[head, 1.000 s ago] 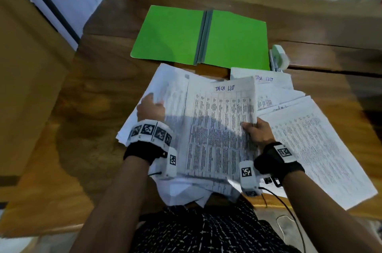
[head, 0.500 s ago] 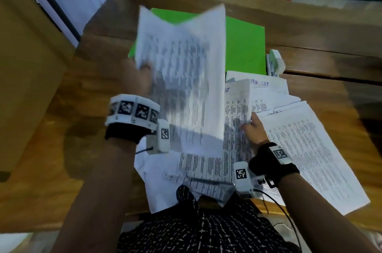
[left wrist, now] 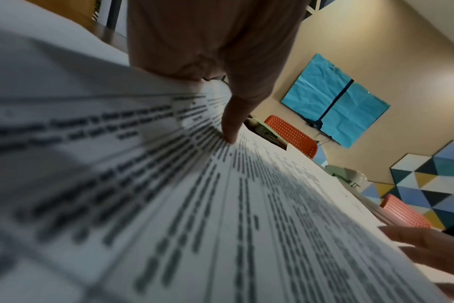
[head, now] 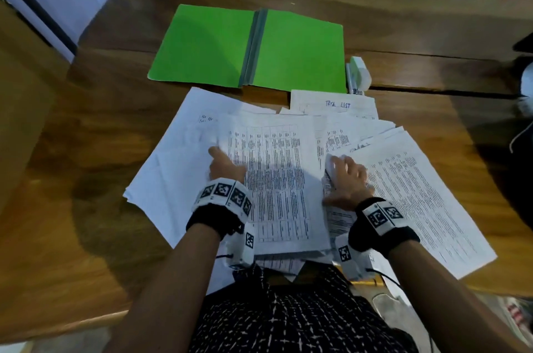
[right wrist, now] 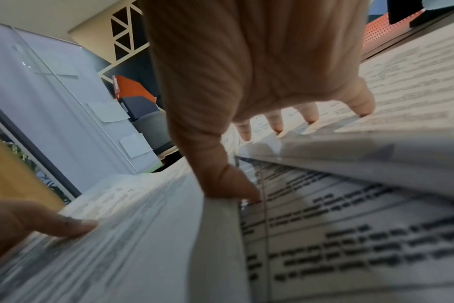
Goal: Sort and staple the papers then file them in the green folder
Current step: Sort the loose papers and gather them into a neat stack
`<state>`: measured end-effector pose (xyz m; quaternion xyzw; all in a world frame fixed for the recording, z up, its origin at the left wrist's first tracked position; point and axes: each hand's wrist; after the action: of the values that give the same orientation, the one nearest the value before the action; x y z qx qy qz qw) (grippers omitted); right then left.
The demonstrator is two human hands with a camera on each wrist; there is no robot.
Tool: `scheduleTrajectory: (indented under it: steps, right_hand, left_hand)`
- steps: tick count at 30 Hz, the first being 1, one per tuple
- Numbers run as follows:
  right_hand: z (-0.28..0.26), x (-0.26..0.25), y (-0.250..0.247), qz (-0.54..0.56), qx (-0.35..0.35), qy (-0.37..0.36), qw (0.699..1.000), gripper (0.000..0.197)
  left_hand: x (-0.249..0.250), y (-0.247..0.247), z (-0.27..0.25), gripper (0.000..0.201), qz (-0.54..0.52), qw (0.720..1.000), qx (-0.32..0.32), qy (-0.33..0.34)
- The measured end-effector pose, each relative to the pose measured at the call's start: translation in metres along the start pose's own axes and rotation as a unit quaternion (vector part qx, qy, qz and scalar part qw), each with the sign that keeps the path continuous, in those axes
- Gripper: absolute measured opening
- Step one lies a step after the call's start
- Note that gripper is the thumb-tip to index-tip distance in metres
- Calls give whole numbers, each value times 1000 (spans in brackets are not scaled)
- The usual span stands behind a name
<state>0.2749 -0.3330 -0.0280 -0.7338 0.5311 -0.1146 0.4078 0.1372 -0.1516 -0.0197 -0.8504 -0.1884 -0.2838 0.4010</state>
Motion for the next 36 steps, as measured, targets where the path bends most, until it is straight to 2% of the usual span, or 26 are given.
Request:
scheduleTrajectory:
  steps: [2, 5, 8, 11, 13, 17, 20, 22, 24, 25, 26, 27, 28, 30, 31, 32, 34, 36]
  right_hand:
    - [-1, 0, -1, 19, 46, 22, 999, 99]
    - [-4, 6, -6, 19, 132, 68, 989, 77]
    - [-5, 15, -13, 16, 174, 75, 982, 53]
    - [-11, 2, -30, 115, 205, 47, 971, 33]
    - [-15, -21, -39, 219, 213, 16, 952, 29]
    - [-5, -77, -33, 373, 153, -36, 915, 33]
    - [-2, -113, -17, 449, 61, -68, 889, 35]
    - [-2, -126, -5, 521, -56, -69, 849, 38]
    - [0, -128, 1, 571, -150, -53, 805, 50]
    - [0, -125, -1, 594, -166, -44, 786, 56]
    - [2, -120, -5, 605, -159, -41, 779, 56]
    - [3, -114, -10, 598, -129, -46, 789, 52]
    - [3, -105, -16, 555, -78, -56, 826, 46]
    - [11, -78, -29, 342, 67, -68, 935, 33]
    - [14, -62, -35, 233, 117, -61, 963, 35]
    - [16, -46, -39, 151, 128, -45, 979, 45]
    - [16, -19, -44, 49, 73, -8, 996, 70]
    - [17, -3, -45, -26, 33, 7, 999, 77]
  left_hand:
    - [-1, -3, 2, 60, 21, 1000, -10, -3]
    - [0, -23, 11, 47, 29, 999, 40, 7]
    - [-3, -47, 20, 39, -5, 997, 73, 6]
    - [-6, -57, 24, 41, -10, 998, 57, 14]
    - [-9, -54, 24, 46, -13, 999, 32, 20]
    - [-11, -37, 20, 54, -45, 998, -13, 39]
    - [-9, -25, 12, 57, -117, 988, -51, 89]
    - [-8, -20, 6, 69, -171, 977, -74, 103]
    - [-10, -12, 5, 78, -198, 974, -75, 82]
    - [-12, -7, 8, 90, -203, 974, -69, 75]
    - [-12, -5, 8, 102, -187, 977, -67, 71]
    - [-9, -5, 6, 103, -150, 984, -68, 65]
    - [-7, -7, 5, 90, -89, 993, -67, 51]
    - [-5, -12, 5, 59, 12, 999, -36, 35]
    - [-5, -15, 9, 53, 27, 999, -25, 38]
    - [-5, -18, 14, 50, 26, 999, -10, 42]
    - [-4, -26, 22, 43, 31, 998, 11, 57]
    - [-4, -33, 32, 44, 31, 998, 24, 44]
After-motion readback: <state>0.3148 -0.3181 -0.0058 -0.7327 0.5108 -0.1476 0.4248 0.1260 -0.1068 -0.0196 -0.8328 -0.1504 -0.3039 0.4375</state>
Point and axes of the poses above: each hand's wrist, its own z-axis towards the middle knuckle, its own y-axis out of the palm, x = y × z, and after that the axes turned 4 degrees about -x, right-handed
